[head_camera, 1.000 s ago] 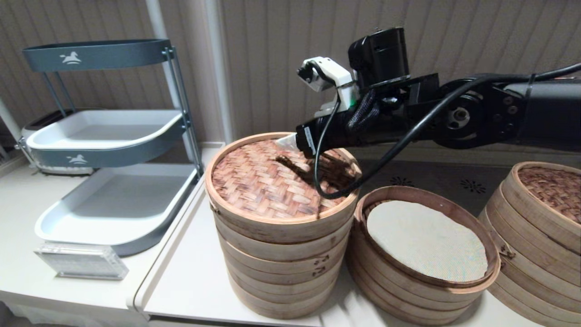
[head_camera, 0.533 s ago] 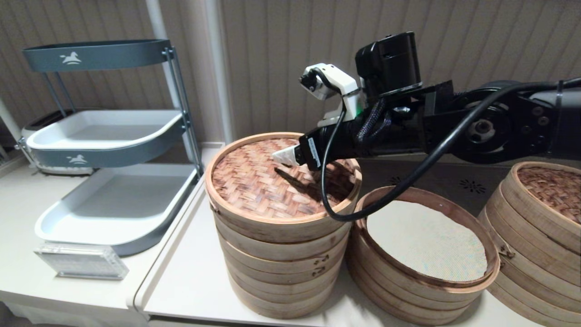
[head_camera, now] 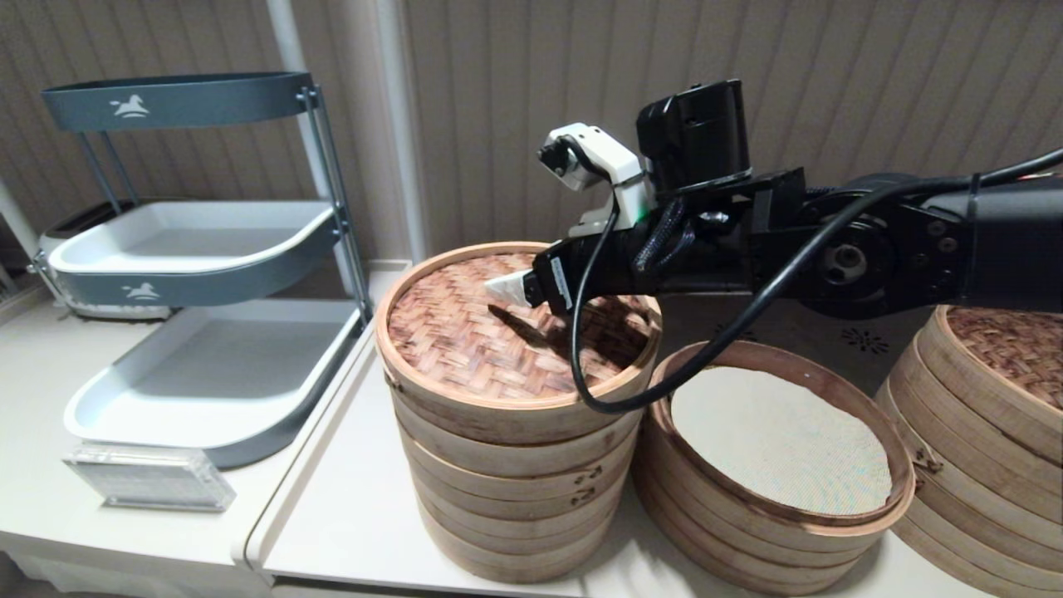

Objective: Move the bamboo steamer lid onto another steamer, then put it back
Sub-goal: Pick up the steamer

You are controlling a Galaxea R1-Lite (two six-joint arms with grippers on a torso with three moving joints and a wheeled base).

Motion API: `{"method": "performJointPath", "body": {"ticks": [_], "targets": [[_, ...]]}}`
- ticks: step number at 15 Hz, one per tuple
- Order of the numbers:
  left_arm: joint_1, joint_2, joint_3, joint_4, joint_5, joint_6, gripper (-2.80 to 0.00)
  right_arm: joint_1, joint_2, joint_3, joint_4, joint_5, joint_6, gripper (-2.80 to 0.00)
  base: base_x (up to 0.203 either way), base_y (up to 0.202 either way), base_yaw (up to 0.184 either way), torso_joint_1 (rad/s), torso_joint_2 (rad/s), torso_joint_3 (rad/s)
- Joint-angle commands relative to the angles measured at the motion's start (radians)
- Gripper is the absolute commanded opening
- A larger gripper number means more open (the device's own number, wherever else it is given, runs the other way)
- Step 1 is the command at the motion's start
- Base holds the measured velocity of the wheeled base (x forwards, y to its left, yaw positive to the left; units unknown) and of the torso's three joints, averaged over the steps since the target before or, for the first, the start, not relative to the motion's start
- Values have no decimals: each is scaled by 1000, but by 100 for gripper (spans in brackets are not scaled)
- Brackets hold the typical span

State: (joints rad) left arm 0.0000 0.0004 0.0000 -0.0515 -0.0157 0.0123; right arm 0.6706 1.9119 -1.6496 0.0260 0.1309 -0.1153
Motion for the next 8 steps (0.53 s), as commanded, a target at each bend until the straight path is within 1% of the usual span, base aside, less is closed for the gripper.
{"method": "performJointPath", "body": {"ticks": [1, 7, 8], "targets": [[0, 0, 28, -1, 0, 0, -280, 1, 9, -1, 0, 1, -1, 0, 0, 0, 0, 0, 0, 0], [0, 0, 28, -1, 0, 0, -280, -11, 32, 9, -1, 0, 2, 0, 0, 0, 0, 0, 0, 0], [0, 0, 28, -1, 0, 0, -280, -11, 32, 10, -1, 0, 2, -280, 0, 0, 0, 0, 0, 0]]}}
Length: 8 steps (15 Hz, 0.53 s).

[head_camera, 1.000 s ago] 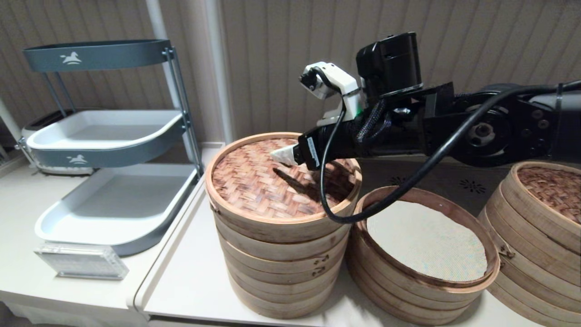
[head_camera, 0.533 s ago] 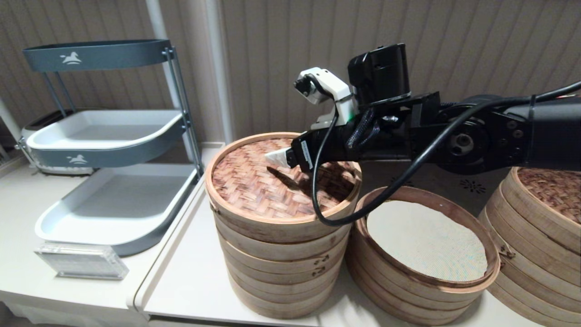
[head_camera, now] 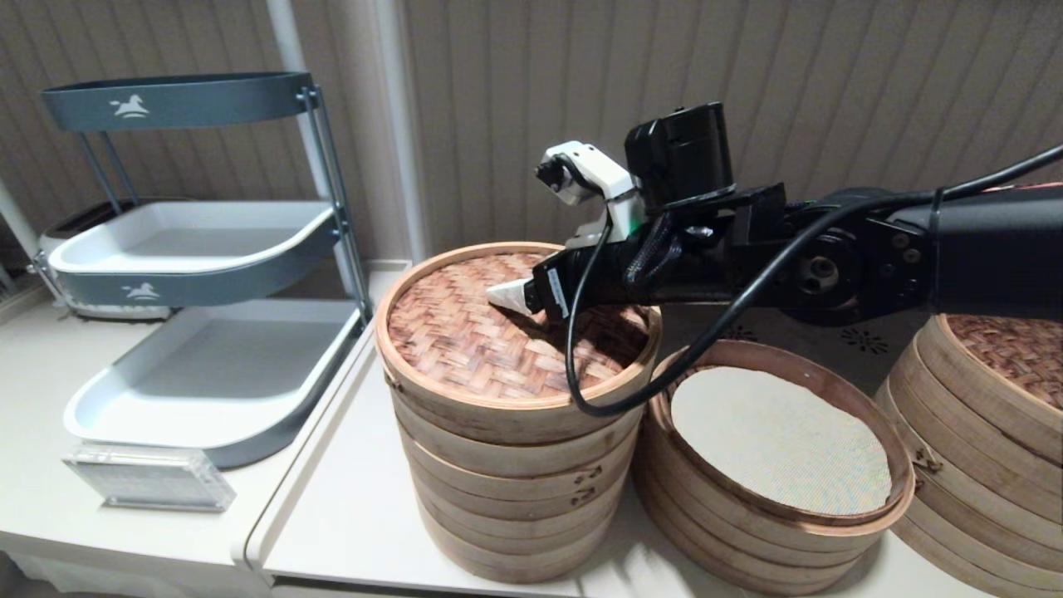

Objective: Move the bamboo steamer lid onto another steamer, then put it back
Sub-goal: Pick up the steamer

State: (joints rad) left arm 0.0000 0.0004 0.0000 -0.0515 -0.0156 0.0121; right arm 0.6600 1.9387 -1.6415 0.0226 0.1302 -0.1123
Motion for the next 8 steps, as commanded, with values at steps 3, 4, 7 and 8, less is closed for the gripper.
{"method": "performJointPath", "body": {"ticks": [3, 4, 7, 8], "targets": [[0, 0, 28, -1, 0, 0, -280, 1, 6, 4, 2, 2, -2, -280, 0, 0, 0, 0, 0, 0], [0, 0, 28, -1, 0, 0, -280, 1, 6, 11, 2, 1, -4, -280, 0, 0, 0, 0, 0, 0], [0, 0, 28, -1, 0, 0, -280, 1, 5, 14, 2, 2, -4, -280, 0, 0, 0, 0, 0, 0], [0, 0, 28, -1, 0, 0, -280, 1, 5, 17, 2, 2, -4, -280, 0, 0, 0, 0, 0, 0]]}}
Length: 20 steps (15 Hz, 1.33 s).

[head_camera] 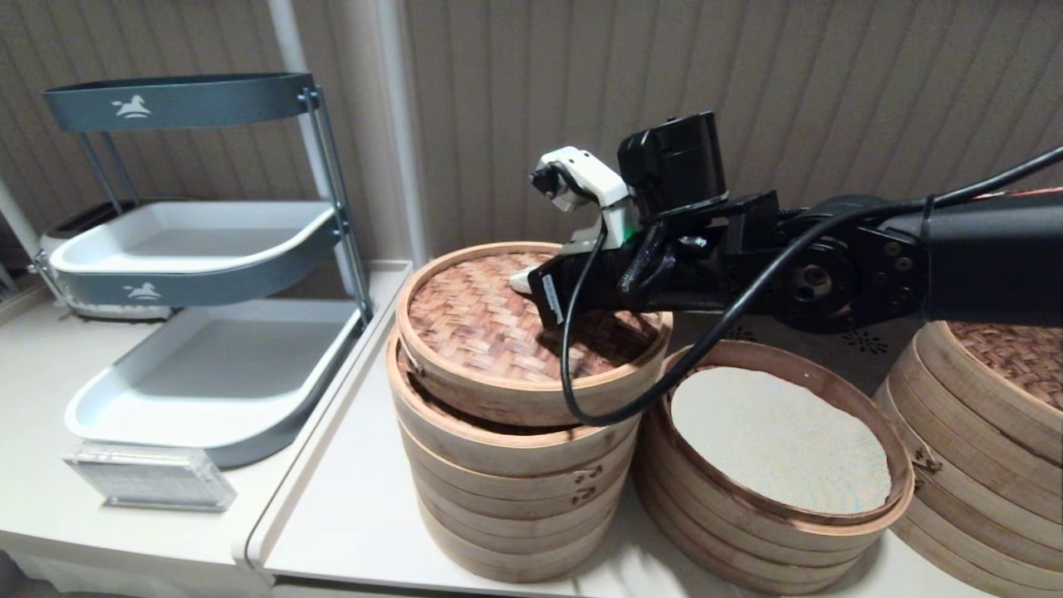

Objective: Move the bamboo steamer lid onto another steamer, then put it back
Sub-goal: Pick up the steamer, then put the steamer

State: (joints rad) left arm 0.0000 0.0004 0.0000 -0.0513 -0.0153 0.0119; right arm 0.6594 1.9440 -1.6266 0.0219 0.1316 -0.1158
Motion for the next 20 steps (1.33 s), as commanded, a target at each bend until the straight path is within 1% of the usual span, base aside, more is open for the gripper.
{"method": "performJointPath", "body": {"ticks": [1, 20], "targets": [[0, 0, 28, -1, 0, 0, -280, 0, -2, 13, 3, 0, -2, -280, 0, 0, 0, 0, 0, 0], [0, 0, 28, -1, 0, 0, -280, -8, -83, 14, 9, -7, -5, -280, 0, 0, 0, 0, 0, 0]]}}
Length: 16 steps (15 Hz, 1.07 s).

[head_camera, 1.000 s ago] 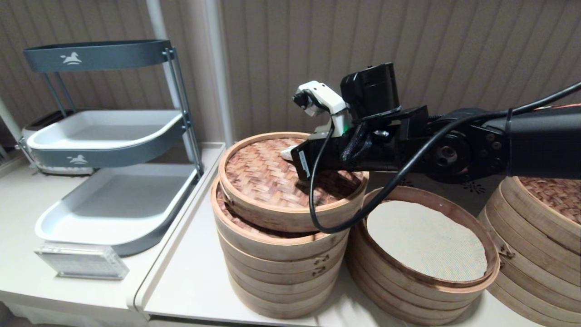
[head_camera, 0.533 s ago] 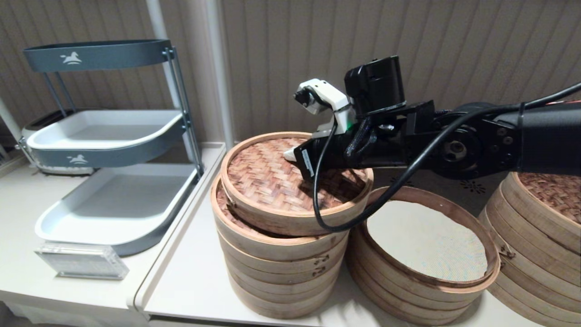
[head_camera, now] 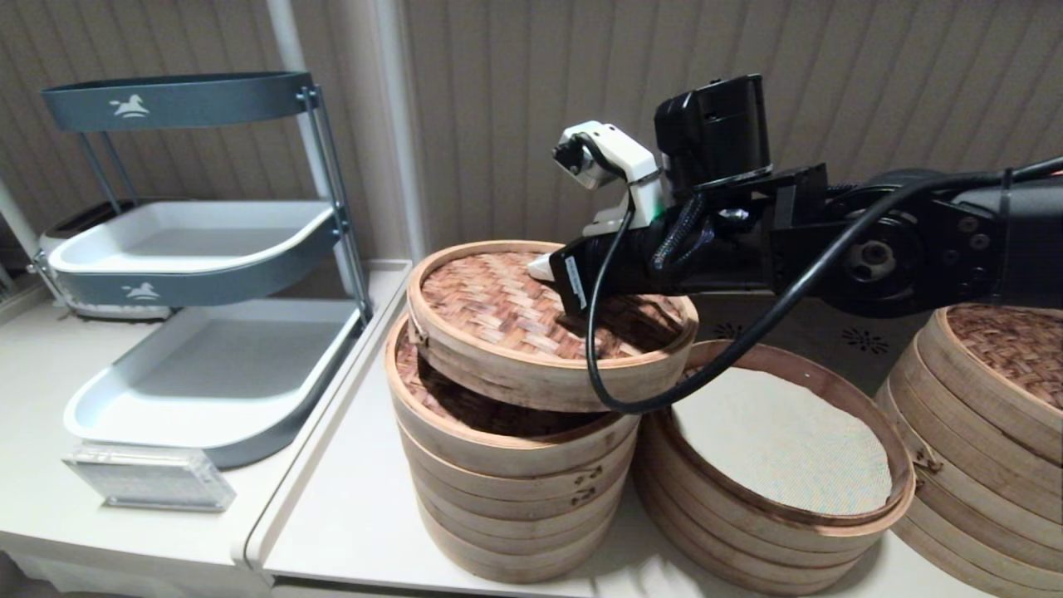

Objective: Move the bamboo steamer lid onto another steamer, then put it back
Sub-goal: Put the steamer

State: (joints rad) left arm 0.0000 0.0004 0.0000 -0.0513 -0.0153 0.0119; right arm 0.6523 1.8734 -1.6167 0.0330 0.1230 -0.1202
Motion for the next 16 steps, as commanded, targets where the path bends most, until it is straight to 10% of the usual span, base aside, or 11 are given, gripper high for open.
{"method": "performJointPath", "body": {"ticks": [1, 16], "targets": [[0, 0, 28, -1, 0, 0, -280, -11, -33, 14, -2, 1, -1, -280, 0, 0, 0, 0, 0, 0], [0, 0, 28, -1, 0, 0, -280, -249, -314, 270, -6, -1, -5, -280, 0, 0, 0, 0, 0, 0]]}}
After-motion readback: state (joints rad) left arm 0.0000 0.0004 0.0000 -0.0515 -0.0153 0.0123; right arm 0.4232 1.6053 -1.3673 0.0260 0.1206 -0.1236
